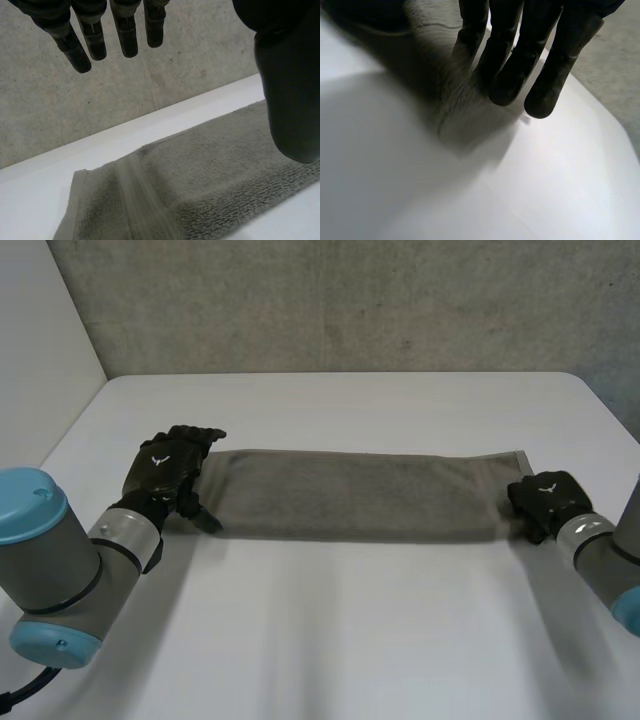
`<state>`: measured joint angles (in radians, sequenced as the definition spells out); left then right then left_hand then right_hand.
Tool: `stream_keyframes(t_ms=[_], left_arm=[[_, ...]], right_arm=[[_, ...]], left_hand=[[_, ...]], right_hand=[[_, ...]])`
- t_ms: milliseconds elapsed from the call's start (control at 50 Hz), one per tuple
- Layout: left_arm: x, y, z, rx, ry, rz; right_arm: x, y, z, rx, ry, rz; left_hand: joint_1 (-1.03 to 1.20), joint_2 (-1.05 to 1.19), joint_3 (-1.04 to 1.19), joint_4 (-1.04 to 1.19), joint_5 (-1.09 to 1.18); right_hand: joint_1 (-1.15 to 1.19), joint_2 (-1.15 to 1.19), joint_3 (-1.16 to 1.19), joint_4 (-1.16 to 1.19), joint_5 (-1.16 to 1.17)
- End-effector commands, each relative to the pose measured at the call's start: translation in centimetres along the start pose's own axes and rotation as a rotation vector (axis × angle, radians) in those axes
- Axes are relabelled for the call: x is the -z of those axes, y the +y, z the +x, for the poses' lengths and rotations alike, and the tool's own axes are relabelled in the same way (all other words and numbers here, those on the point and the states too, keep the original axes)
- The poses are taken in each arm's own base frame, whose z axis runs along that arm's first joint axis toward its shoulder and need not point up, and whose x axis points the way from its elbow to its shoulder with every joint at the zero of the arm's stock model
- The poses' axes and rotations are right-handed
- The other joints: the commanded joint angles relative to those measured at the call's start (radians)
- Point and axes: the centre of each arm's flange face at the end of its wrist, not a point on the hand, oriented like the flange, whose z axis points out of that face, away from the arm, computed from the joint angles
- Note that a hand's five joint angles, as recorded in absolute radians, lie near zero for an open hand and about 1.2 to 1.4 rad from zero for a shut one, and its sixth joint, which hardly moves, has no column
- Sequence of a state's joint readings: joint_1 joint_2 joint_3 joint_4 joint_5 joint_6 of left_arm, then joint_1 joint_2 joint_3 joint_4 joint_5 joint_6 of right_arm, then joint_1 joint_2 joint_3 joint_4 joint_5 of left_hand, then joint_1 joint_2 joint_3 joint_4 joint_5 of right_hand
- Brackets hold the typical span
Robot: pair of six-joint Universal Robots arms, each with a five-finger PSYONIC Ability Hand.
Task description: Fold the towel.
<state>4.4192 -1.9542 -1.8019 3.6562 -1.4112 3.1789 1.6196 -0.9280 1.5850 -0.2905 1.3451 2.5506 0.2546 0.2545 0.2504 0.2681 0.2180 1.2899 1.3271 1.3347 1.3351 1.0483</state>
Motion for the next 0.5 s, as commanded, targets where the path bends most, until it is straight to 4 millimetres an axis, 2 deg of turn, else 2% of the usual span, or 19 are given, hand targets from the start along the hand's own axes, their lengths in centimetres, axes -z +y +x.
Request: stream_keyframes(t_ms=[20, 60, 80, 120, 180, 220, 240, 280, 340, 360, 380, 400, 440, 460, 500], left_arm=[[0.0, 0.1, 0.0, -0.003, -0.001, 0.014], [0.1, 0.1, 0.1, -0.004, 0.001, 0.015], [0.1, 0.1, 0.1, -0.004, 0.001, 0.015], [0.1, 0.1, 0.1, -0.004, 0.002, 0.018], [0.2, 0.0, 0.1, -0.005, 0.002, 0.021], [0.2, -0.2, 0.1, -0.005, 0.002, 0.024], [0.2, -0.2, 0.1, -0.005, 0.002, 0.024], [0.2, -0.2, 0.1, -0.005, 0.002, 0.026], [0.2, -0.2, 0.1, -0.005, 0.002, 0.026], [0.2, -0.2, 0.1, -0.005, 0.002, 0.026], [0.2, -0.2, 0.2, -0.006, 0.003, 0.028], [0.2, -0.2, 0.2, -0.006, 0.003, 0.028], [0.2, -0.3, 0.2, -0.006, 0.005, 0.031], [0.2, -0.3, 0.2, -0.006, 0.005, 0.031], [0.1, -0.2, 0.3, -0.009, 0.006, 0.037]], right_arm=[[0.5, -0.3, 3.4, -0.017, 0.082, 0.006], [0.7, 0.1, 5.5, -0.029, 0.130, -0.010], [0.7, 0.2, 5.5, -0.029, 0.131, -0.010], [0.9, 0.7, 7.6, -0.042, 0.168, -0.026], [0.9, 1.0, 8.7, -0.039, 0.184, -0.036], [0.9, 1.4, 11.5, 0.005, 0.235, -0.043], [0.9, 1.4, 11.6, 0.005, 0.235, -0.043], [0.8, 1.3, 13.8, 0.076, 0.271, -0.047], [0.7, 0.6, 14.2, 0.118, 0.272, -0.041], [0.7, -0.7, 13.7, 0.142, 0.254, -0.021], [0.6, -2.7, 12.5, 0.164, 0.225, 0.030], [0.6, -2.8, 12.5, 0.165, 0.225, 0.030], [0.7, -8.2, 8.2, 0.172, 0.142, 0.169], [0.7, -8.2, 8.1, 0.172, 0.142, 0.170], [1.5, -12.8, 3.0, 0.160, 0.034, 0.307]], left_hand=[[-0.067, -0.067, -0.063, -0.081, -0.205], [-0.067, -0.067, -0.063, -0.081, -0.205], [-0.067, -0.067, -0.063, -0.081, -0.205], [-0.067, -0.067, -0.063, -0.081, -0.205], [-0.070, -0.070, -0.066, -0.084, -0.208], [-0.070, -0.070, -0.066, -0.084, -0.208], [-0.070, -0.070, -0.066, -0.084, -0.208], [-0.070, -0.070, -0.066, -0.084, -0.208], [-0.073, -0.073, -0.069, -0.087, -0.211], [-0.073, -0.073, -0.069, -0.087, -0.211], [-0.073, -0.073, -0.069, -0.087, -0.211], [-0.073, -0.073, -0.069, -0.087, -0.211], [-0.073, -0.073, -0.069, -0.087, -0.211], [-0.073, -0.073, -0.069, -0.087, -0.211], [-0.073, -0.073, -0.069, -0.087, -0.211]], right_hand=[[0.106, 0.069, 0.062, 0.061, 0.173], [0.106, 0.069, 0.062, 0.061, 0.173], [0.106, 0.069, 0.062, 0.061, 0.173], [0.106, 0.069, 0.062, 0.061, 0.173], [0.106, 0.069, 0.062, 0.061, 0.173], [0.106, 0.069, 0.062, 0.061, 0.173], [0.106, 0.069, 0.062, 0.061, 0.173], [0.106, 0.069, 0.062, 0.061, 0.173], [0.106, 0.069, 0.062, 0.061, 0.173], [0.106, 0.069, 0.062, 0.061, 0.173], [0.106, 0.069, 0.062, 0.061, 0.173], [0.106, 0.069, 0.062, 0.061, 0.173], [0.106, 0.069, 0.062, 0.061, 0.173], [0.106, 0.069, 0.062, 0.061, 0.173], [0.106, 0.069, 0.062, 0.061, 0.173]])
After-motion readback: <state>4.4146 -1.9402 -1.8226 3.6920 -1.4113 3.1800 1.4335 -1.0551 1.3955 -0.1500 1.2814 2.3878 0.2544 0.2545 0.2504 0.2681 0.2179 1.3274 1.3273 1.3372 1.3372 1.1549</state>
